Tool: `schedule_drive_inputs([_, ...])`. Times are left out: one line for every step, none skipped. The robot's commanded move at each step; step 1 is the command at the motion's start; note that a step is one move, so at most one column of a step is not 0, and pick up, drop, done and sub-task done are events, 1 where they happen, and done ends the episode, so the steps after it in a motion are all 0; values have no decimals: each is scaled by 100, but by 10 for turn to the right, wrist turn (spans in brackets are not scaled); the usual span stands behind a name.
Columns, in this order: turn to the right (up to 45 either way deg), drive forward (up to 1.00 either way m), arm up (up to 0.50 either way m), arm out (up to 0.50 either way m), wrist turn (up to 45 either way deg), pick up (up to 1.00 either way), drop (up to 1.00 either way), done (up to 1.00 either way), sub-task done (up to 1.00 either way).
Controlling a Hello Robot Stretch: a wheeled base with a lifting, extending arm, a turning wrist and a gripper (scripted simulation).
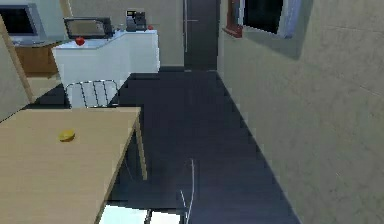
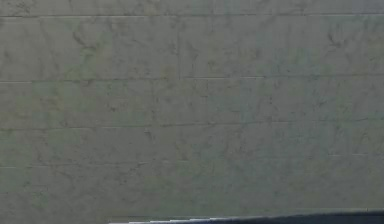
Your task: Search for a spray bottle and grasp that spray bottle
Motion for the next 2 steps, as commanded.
schedule_drive_inputs([-450, 0, 0, 0, 0, 0, 0, 0, 0])
schedule_drive_inputs([-450, 0, 0, 0, 0, 0, 0, 0, 0])
